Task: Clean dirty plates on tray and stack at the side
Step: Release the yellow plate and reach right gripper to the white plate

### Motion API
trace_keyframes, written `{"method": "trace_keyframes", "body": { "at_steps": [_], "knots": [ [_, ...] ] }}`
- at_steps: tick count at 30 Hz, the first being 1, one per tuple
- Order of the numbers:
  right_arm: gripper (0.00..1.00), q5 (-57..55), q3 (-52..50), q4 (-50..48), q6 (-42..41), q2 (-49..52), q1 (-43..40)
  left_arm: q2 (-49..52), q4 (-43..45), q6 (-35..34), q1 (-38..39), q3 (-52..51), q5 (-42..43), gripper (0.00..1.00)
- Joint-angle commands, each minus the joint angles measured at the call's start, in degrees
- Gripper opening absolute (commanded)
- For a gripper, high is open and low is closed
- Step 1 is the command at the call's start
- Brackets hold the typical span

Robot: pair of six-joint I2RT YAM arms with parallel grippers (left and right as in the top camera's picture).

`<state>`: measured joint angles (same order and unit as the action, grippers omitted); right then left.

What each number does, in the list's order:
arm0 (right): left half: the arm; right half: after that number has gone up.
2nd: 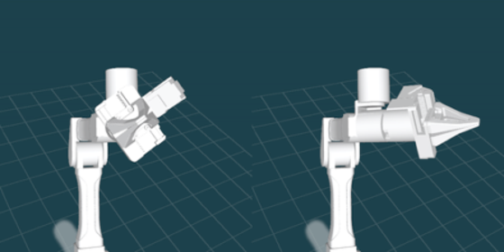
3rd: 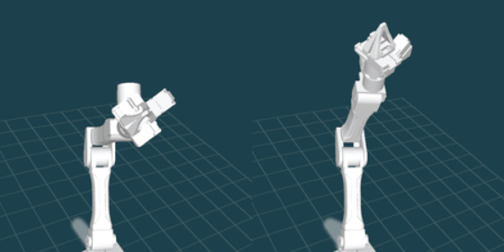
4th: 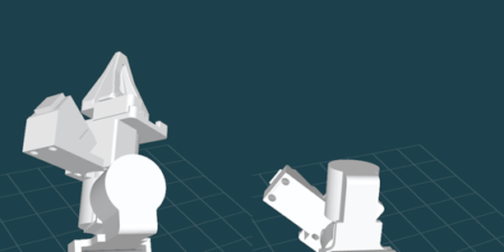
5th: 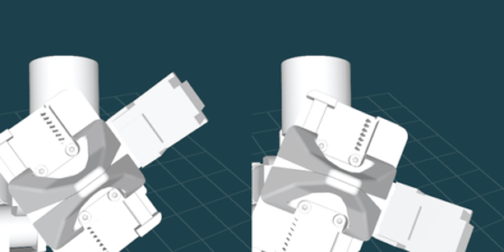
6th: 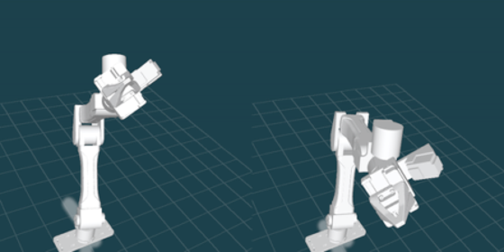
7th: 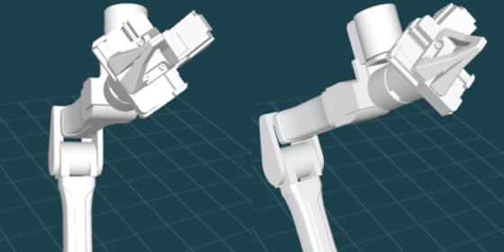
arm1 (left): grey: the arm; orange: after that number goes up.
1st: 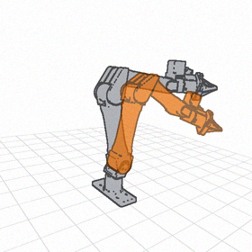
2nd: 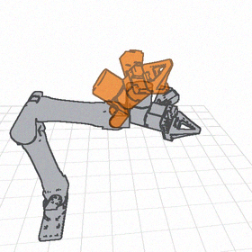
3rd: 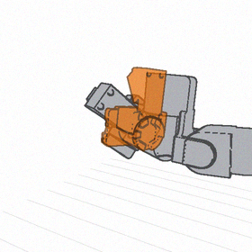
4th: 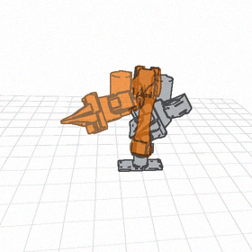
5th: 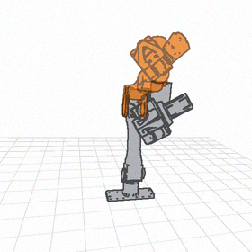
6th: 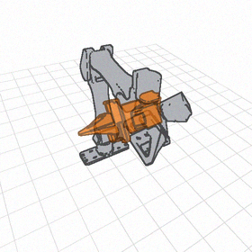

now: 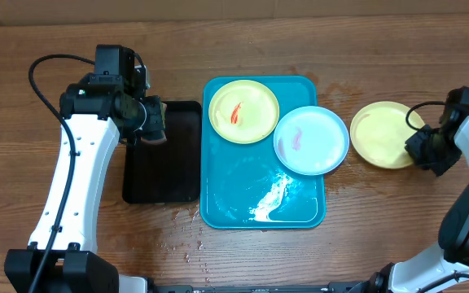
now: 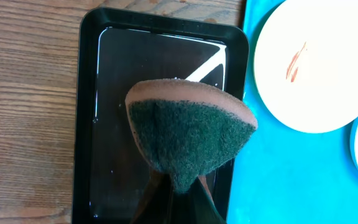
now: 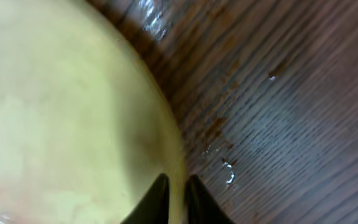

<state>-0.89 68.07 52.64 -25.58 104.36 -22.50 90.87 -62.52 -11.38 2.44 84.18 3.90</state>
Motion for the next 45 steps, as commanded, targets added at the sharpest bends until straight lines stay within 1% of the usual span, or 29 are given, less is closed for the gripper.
{"method": "trace_keyframes", "body": {
  "at_steps": [1, 3, 6, 7, 9, 13, 15, 18, 21, 23, 28, 34, 36, 38, 40, 44, 45],
  "knots": [
    [0.25, -0.37, -0.22, -0.11, 0.59, -0.02, 0.76, -0.98, 0.22, 1.38, 0.28, 0.68, 0.63, 0.04],
    [0.34, 0.96, 0.31, -0.09, 1.73, -0.04, 0.81, -0.98, 0.26, 1.84, 0.28, 0.68, 0.66, 0.04],
    [0.51, 8.07, 2.60, 0.46, 8.81, -0.09, 0.81, -0.98, 0.26, 2.43, 0.28, 0.68, 0.63, 0.04],
    [0.54, 11.21, 4.00, 1.11, 10.84, -0.09, 0.81, -0.98, 0.33, 2.43, 0.28, 0.68, 0.63, 0.04],
    [0.57, 16.96, 6.67, 2.89, 14.40, -0.09, 0.94, -0.98, 0.66, 2.40, 0.28, 0.68, 0.63, 0.04],
    [0.55, 22.82, 8.92, 6.75, 18.51, -0.09, 2.25, -0.98, 1.05, 2.38, 0.28, 0.68, 0.66, 0.04],
    [0.53, 23.02, 8.83, 8.17, 18.75, -0.07, 3.52, -0.96, 1.18, 2.16, 0.28, 0.68, 0.66, 0.04],
    [0.53, 22.73, 8.76, 9.20, 22.08, -0.07, 6.16, -0.87, 1.51, 2.19, 0.28, 0.68, 0.66, 0.04],
    [0.51, 20.26, 8.76, 8.59, 23.04, -0.07, 9.27, -0.46, 1.86, 2.19, 0.28, 0.68, 0.66, 0.04],
    [0.48, 17.90, 8.76, 8.52, 22.84, -0.04, 11.23, -0.20, 1.86, 2.16, 0.28, 0.66, 0.66, 0.04],
    [0.43, 17.42, 7.74, 7.17, 22.40, 0.04, 15.82, 0.13, 1.88, 2.19, 0.28, 0.66, 0.63, 0.04],
    [0.43, 16.57, 4.02, 3.37, 22.40, 0.15, 18.38, 0.17, 1.62, 2.19, 0.28, 0.66, 0.63, 0.04],
    [0.38, 15.69, 2.51, 1.36, 22.40, 0.15, 18.62, 0.17, 1.62, 2.19, 0.28, 0.66, 0.66, 0.04],
    [0.28, 16.44, 1.73, 0.02, 22.40, 0.15, 18.71, 0.17, 1.64, 2.19, 0.28, 0.66, 0.63, 0.04],
    [0.23, 16.39, 1.64, 0.09, 22.40, 0.15, 18.75, 0.17, 1.64, 2.19, 0.28, 0.66, 0.63, 0.04],
    [0.24, 16.37, 1.62, 0.42, 22.40, 0.15, 18.75, 0.17, 1.64, 2.19, 0.28, 0.66, 0.63, 0.04],
    [0.27, 16.39, 1.62, 0.57, 22.40, 0.15, 18.75, 0.17, 1.64, 2.19, 0.28, 0.66, 0.63, 0.04]
  ]
}}
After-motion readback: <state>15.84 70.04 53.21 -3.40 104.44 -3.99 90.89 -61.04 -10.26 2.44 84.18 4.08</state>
